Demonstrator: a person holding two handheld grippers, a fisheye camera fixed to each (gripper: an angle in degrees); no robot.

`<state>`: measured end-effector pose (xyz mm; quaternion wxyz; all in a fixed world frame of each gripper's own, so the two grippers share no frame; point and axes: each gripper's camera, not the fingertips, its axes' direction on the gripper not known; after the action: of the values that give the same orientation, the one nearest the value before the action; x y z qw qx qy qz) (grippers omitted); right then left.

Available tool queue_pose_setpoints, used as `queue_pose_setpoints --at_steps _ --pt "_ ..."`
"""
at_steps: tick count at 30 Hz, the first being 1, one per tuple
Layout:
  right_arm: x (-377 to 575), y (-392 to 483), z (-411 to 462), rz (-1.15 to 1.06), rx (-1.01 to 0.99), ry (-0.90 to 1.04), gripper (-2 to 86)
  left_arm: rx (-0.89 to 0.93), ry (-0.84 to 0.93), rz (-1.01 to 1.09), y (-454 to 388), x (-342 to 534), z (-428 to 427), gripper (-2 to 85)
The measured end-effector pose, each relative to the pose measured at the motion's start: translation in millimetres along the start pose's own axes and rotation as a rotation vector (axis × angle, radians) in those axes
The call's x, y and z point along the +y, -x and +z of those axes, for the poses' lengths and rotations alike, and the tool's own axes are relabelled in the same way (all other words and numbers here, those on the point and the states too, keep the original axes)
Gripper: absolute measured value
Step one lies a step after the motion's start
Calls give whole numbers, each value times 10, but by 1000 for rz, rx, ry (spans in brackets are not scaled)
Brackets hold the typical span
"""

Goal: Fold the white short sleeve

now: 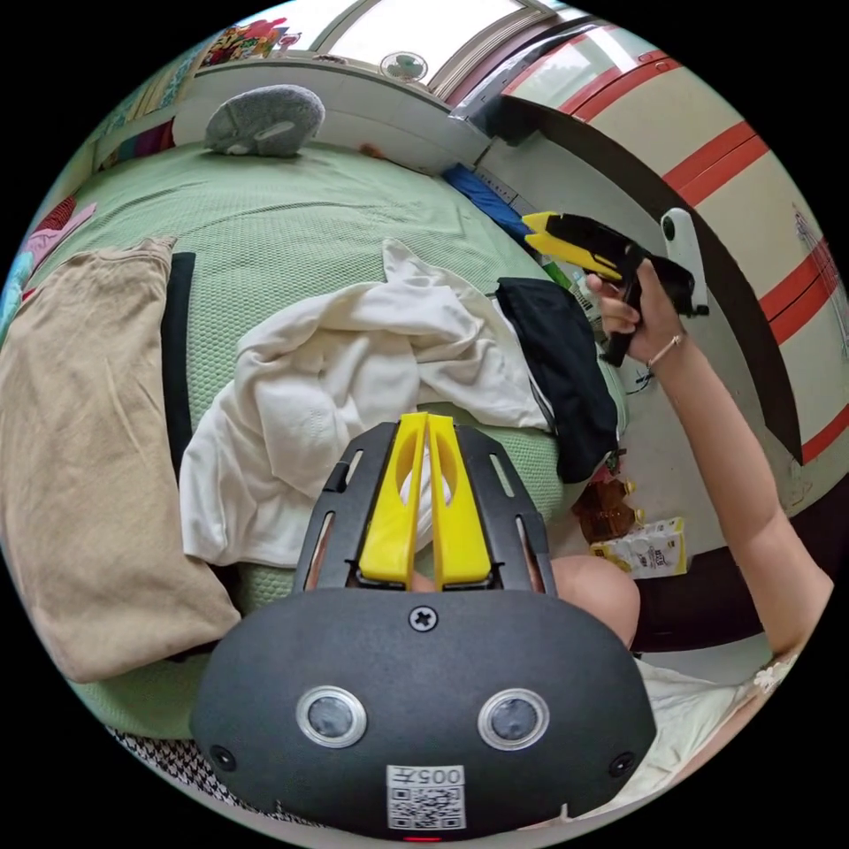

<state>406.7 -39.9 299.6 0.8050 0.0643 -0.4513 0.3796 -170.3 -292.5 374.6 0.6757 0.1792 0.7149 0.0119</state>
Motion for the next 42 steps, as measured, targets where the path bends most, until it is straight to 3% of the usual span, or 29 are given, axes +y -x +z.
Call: queue_pose_setpoints --at_steps 9,13,25,29,33,38,42 --pt "1205 316 397 6 -146 126 154 -35 27 5 -32 77 38 23" --pt "1596 731 612 -105 -166 231 156 -114 18 -11 32 174 8 48" --pt "1841 2088 1295 -430 -34 333 144 -173 -26 -134 471 478 -369 44" --pt "1929 2318 1621 -475 120 401 107 -172 -15 -123 506 496 -406 43" --pt "1877 2341 1551 -431 172 341 42 -173 -10 -112 528 511 -441 43" --pt "1497 2206 1144 -285 -26 219 -6 -166 -23 -104 562 559 -521 48" --pt "1103 2257 903 -246 -61 114 -8 -155 -46 -109 570 603 -588 50"
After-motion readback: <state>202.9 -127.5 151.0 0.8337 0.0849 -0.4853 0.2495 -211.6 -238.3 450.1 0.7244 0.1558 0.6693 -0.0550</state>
